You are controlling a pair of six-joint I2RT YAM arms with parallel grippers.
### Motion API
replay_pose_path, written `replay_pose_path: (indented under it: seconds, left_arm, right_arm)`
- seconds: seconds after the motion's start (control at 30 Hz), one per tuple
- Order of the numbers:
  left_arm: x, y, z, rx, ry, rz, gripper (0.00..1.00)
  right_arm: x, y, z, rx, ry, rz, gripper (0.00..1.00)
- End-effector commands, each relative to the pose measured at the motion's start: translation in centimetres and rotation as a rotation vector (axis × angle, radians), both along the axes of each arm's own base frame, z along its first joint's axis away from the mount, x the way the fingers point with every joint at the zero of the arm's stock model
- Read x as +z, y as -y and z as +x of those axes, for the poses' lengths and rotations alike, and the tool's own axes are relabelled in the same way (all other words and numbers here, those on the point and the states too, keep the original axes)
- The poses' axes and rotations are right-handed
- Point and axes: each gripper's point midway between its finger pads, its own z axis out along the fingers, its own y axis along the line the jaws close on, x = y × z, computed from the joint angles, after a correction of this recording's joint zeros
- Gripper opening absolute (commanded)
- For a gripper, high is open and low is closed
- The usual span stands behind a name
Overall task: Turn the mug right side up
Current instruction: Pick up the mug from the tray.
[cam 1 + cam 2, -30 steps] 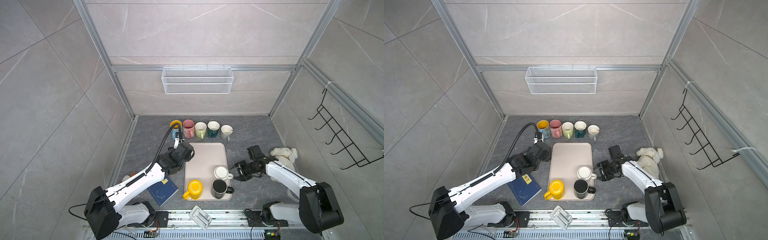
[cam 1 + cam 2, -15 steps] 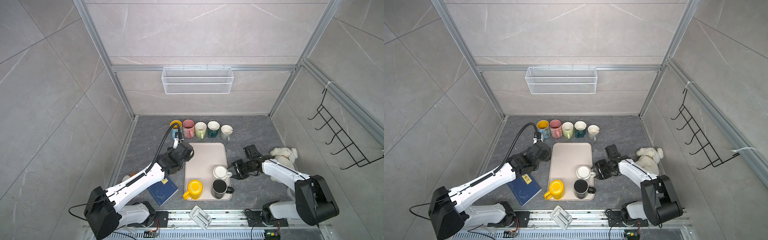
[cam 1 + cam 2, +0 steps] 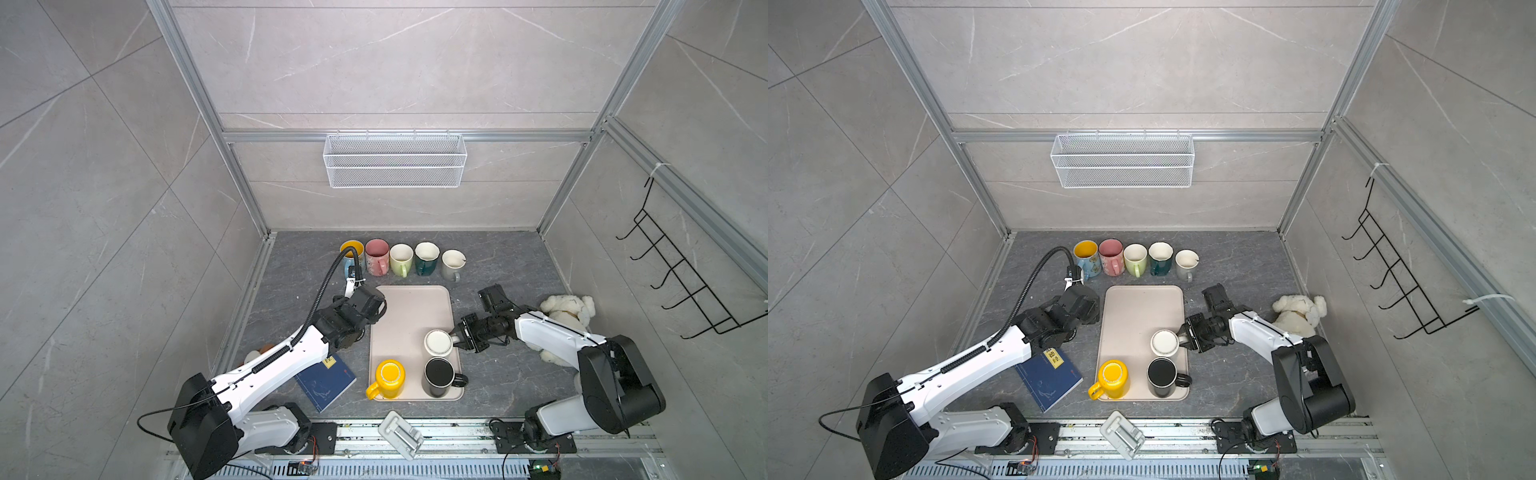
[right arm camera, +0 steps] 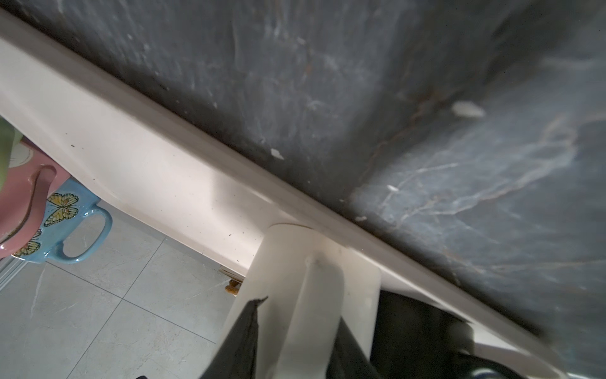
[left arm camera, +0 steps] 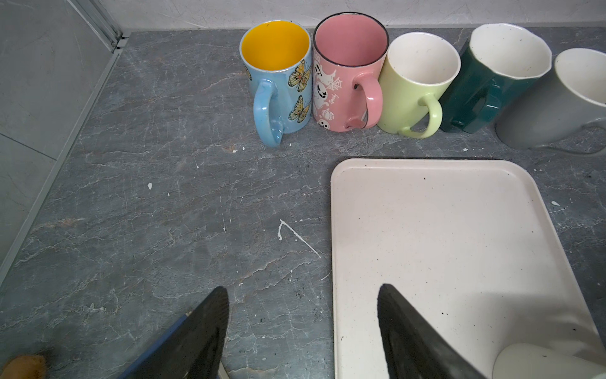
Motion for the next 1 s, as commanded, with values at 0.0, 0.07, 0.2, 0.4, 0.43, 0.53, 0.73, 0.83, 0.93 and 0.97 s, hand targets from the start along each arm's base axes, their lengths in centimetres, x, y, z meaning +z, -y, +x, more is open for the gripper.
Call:
replay_pose_path:
  seconds: [0.0,0.07,0.2,0.4,0.43,0.53,0.73,0.83,0.93,0.97]
  left_arm:
    - [0.5,-0.7,-0.1,0.025,0.015,-0.018,0.74]
    - [0.5,-0.7,-0.1,0.025,0.014,-0.017,0.74]
    - [0.6,-1.0,-0.1,0.031,0.015,-0.019,0.74]
    - [1.0,-1.2,0.1,0.03,0.021,-0.015,0.74]
    - [1.1,-1.2,0.1,0.031,0.023,-0.016,0.74]
    - [1.5,-1.2,0.4,0.031,0.032,-0.017,0.74]
    - [2.7,-0.9,1.0,0.019,0.054,-0.016,0.74]
    - [3.4,-0.5,1.4,0.009,0.066,-0.014,0.74]
    - [4.3,-0.1,1.9,0.004,0.079,-0.023,0.74]
    - [4.6,0.2,2.1,-0.002,0.078,-0.033,0.74]
  right_arm:
    - [0.5,-0.7,1.1,0.005,0.016,0.017,0.29]
    - [0.4,-0.9,1.5,0.007,0.022,0.019,0.25]
    - [0.6,-1.3,2.5,0.009,0.039,0.027,0.13]
    - [2.2,-2.4,5.2,0.034,0.108,0.048,0.0]
    - [2.7,-2.5,5.7,0.037,0.127,0.051,0.0]
    - [4.6,-3.1,7.6,0.054,0.206,0.062,0.0]
    - [10.6,-4.5,10.9,0.145,0.483,0.07,0.0]
    - [13.1,-5.5,11.1,0.22,0.613,0.057,0.0]
    - [14.8,-6.6,10.6,0.304,0.74,0.028,0.0]
    - [15.5,-7.0,10.4,0.338,0.792,0.007,0.0]
